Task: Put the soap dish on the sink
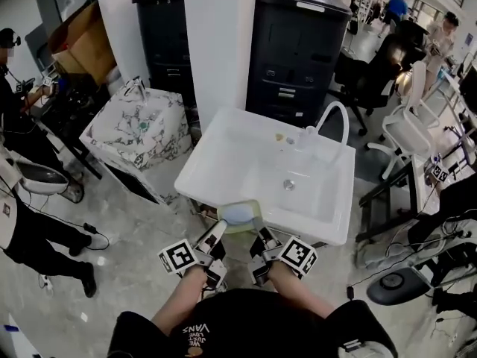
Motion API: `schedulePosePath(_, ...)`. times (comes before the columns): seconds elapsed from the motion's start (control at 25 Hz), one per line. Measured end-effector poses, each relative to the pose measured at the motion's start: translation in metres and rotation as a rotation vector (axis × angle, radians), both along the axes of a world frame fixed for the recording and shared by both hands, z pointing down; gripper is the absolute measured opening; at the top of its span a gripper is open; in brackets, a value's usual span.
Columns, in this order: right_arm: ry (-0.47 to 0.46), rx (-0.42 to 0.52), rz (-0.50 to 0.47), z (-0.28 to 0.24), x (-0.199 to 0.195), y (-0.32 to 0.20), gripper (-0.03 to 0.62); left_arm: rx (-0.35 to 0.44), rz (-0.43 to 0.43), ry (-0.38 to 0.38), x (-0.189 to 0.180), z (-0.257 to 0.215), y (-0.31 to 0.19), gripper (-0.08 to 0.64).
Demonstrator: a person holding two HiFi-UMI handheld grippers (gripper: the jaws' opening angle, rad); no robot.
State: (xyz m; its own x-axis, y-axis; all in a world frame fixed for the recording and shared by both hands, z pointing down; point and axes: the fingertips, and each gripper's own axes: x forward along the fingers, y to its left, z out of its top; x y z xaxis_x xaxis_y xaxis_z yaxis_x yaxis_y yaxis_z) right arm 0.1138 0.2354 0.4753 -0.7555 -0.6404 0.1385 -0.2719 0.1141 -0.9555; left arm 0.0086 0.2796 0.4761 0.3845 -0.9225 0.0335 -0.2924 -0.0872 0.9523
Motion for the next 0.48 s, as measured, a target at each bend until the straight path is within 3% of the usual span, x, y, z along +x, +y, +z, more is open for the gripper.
schedulePosePath(0.24, 0.004, -0.002, 0.075, 0.007, -0.028, -0.002, 0.083, 0.003, 0.088, -0.013, -0.031, 0.007, -0.011, 0.141)
schedulePosePath(0.48, 0.018, -0.008, 0.107, 0.012, -0.038, -0.016, 0.083, 0.004, 0.121, -0.001, -0.042, 0.012, -0.029, 0.141)
